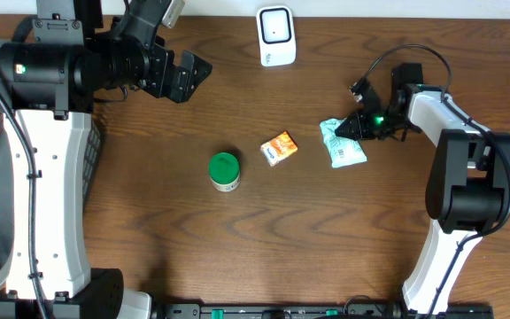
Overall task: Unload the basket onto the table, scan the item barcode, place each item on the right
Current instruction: 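Lift the wipes pack with the right gripper and carry it right, then swing the wipes pack to the scanner window with the right gripper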
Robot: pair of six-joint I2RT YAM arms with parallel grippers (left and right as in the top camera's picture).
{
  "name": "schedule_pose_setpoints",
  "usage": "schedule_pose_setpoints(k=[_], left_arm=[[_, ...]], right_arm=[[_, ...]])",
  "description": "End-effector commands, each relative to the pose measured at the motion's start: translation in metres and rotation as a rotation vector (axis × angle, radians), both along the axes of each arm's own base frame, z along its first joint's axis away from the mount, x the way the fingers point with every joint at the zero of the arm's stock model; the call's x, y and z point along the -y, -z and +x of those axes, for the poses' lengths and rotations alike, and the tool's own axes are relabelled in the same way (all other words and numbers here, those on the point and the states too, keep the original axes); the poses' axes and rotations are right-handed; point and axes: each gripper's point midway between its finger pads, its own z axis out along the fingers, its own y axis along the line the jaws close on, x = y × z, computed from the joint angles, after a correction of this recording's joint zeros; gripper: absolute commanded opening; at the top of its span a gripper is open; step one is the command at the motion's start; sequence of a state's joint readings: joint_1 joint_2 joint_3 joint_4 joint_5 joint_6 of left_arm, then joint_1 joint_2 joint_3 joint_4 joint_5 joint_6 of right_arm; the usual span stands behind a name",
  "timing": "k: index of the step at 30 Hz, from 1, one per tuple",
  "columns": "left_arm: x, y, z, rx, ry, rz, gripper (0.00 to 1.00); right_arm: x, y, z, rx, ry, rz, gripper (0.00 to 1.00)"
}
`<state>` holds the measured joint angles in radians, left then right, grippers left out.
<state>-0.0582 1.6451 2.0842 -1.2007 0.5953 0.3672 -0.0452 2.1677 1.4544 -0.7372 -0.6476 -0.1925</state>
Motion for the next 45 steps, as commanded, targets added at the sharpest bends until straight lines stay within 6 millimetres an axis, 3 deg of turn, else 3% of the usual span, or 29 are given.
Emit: schedule_pose_setpoints(k=[1,10,13,16,21,29,31,34,38,45], left_arm=[[-0.001,0.004,0.001,-0.006,0.002,0.010,0.98],[-0.001,0.004,0.001,-0.006,0.002,0.010,0.98],[-0.001,0.004,0.001,-0.006,0.002,0.010,0.98],[-0.001,0.004,0.001,-0.006,0.002,0.010,0.98],[-0.001,0.004,0.001,-0.006,0.002,0.010,0.98],[-0.001,0.004,0.001,-0.006,0.002,0.010,0.98],[-0.001,0.004,0.001,-0.005,0.003,0.010,0.98],[-0.001,0.004,0.001,-0.006,0.002,0.010,0.98],[-0.001,0.004,0.001,-0.006,0.002,0.010,0.98],[-0.001,0.004,0.001,-0.006,0.002,0.010,0.98]], right_arm=[[0.017,-0.018,0.009,-0.058,0.167,-0.028,0.01],[0.026,-0.138,0.016,-0.065,0.572,0.093,0.01],[0.017,-0.171,0.010,-0.023,0.594,0.126,0.02],[0.008,-0.191,0.003,0.007,0.605,0.121,0.02],[0.000,-0.200,-0.017,0.030,0.658,-0.015,0.02],[-0.063,-0.212,-0.054,0.059,0.497,-0.061,0.02],[-0.071,-0.216,-0.057,0.091,0.482,-0.081,0.02],[-0.064,-0.219,-0.052,0.175,0.521,-0.167,0.02],[-0.041,-0.228,-0.036,0.345,0.594,-0.342,0.02],[-0.012,-0.264,0.004,0.683,0.665,-0.594,0.02]])
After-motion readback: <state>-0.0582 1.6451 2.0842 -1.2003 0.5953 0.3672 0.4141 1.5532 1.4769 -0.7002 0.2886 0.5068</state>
